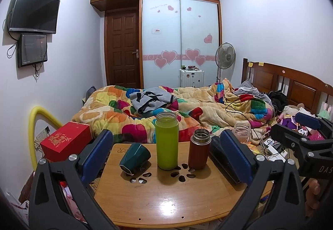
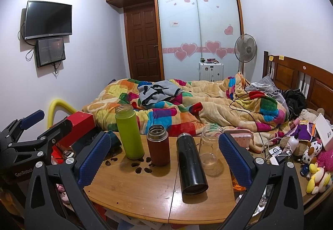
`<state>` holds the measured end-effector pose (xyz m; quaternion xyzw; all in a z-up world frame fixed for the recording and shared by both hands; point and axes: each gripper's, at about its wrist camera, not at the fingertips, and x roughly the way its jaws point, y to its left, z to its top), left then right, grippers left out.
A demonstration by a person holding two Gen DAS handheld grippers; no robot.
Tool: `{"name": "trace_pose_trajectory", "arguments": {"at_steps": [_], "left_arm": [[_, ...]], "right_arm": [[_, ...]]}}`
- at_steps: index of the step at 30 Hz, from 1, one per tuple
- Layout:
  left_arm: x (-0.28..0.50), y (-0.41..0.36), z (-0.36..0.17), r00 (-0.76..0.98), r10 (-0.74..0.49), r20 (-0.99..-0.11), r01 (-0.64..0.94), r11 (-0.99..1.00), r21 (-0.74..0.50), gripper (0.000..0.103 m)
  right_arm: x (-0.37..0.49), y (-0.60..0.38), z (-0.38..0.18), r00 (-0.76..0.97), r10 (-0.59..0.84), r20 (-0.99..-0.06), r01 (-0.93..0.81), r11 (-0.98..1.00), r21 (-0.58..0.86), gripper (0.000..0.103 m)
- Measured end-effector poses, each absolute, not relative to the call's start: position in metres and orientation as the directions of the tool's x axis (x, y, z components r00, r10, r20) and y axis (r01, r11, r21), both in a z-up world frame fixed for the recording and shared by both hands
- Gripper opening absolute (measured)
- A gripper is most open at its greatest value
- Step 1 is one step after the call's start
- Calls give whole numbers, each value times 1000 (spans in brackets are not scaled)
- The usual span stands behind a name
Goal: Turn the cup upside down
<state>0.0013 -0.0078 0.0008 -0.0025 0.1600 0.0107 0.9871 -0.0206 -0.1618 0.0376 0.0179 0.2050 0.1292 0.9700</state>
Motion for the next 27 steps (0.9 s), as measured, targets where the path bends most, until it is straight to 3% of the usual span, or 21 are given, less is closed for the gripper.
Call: {"name": "trace_pose_trajectory", "arguments": {"at_steps": [27], "left_arm": [[2,-9,0,948,21,-317,-21,1000,2,103]], "right_arm": [[-20,-162,45,885,257,-389,-243,966,85,103]]}}
